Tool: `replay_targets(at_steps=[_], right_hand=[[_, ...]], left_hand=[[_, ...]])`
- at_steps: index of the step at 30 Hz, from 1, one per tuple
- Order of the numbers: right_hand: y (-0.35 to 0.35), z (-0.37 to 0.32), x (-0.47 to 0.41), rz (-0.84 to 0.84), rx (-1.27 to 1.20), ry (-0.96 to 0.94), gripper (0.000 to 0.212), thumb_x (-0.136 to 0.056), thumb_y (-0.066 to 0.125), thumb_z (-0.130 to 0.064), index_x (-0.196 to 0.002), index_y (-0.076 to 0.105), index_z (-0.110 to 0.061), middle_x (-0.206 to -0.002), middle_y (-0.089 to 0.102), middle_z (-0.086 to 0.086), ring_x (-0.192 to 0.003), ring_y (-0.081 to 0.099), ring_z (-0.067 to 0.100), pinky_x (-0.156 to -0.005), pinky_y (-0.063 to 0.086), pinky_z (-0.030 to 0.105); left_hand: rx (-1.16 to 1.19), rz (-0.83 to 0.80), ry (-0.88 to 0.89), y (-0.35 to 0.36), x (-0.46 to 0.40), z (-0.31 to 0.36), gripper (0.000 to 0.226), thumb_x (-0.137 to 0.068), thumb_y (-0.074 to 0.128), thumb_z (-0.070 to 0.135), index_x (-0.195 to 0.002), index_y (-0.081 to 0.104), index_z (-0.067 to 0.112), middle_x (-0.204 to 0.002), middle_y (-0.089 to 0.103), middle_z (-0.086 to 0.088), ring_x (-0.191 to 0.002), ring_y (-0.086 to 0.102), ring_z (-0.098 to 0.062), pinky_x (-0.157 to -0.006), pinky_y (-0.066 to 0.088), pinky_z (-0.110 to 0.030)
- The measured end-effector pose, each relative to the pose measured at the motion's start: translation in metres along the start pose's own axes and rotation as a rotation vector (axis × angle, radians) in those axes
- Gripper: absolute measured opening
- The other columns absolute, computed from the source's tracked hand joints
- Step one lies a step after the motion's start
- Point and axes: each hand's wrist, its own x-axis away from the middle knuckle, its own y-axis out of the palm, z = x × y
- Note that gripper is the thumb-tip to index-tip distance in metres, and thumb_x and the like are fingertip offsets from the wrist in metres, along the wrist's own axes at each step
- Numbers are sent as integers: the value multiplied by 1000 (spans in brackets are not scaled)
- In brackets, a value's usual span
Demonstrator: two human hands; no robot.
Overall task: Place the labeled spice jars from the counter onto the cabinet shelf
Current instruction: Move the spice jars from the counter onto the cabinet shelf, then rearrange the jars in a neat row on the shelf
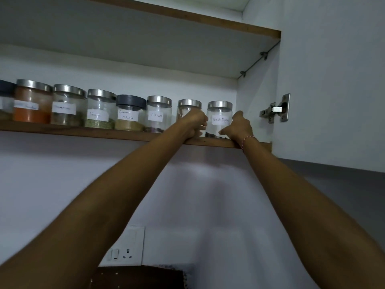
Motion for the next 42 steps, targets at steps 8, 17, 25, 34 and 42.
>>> replay_targets(at_steps=[8,17,25,34,42], right_hand=[[0,1,-1,-85,94,-36,41,-86,48,-6,-126,49,-3,-130,52,18,-116,51,34,-89,43,34],[5,-15,44,371,149,-328,37,-89,42,-5,-123,56,-5,-121,59,18,-111,53,33,-86,44,38],[83,-132,108,74,102,-631,49,-94,45,-28,-140,38,-12,-149,34,14,-136,31,29,-107,34,41],[164,-295,146,-243,50,-756,57,-93,47,-30,-145,29,-16,-155,21,9,-143,20,27,-113,28,44],[231,-418,137,-306,141,-766,39,-90,43,-8,-127,45,4,-135,43,21,-124,42,35,-101,37,42]], left_hand=[[-232,-27,50,7,-2,-2,32,-91,46,5,-122,49,-1,-101,52,-10,-87,48,-20,-71,43,-29],[-836,141,692,-48,49,-19,46,-96,42,25,-140,38,12,-141,48,-12,-126,46,-27,-101,39,-39],[-1369,273,565,-202,102,-46,69,-94,30,53,-150,9,18,-159,7,-9,-147,4,-22,-116,11,-42],[-1395,319,248,-423,145,-46,64,-98,35,35,-150,5,12,-159,0,-10,-147,-4,-23,-117,8,-46],[-1430,351,116,-564,143,-47,62,-98,36,19,-148,4,4,-158,-1,-15,-146,-4,-28,-118,11,-43]])
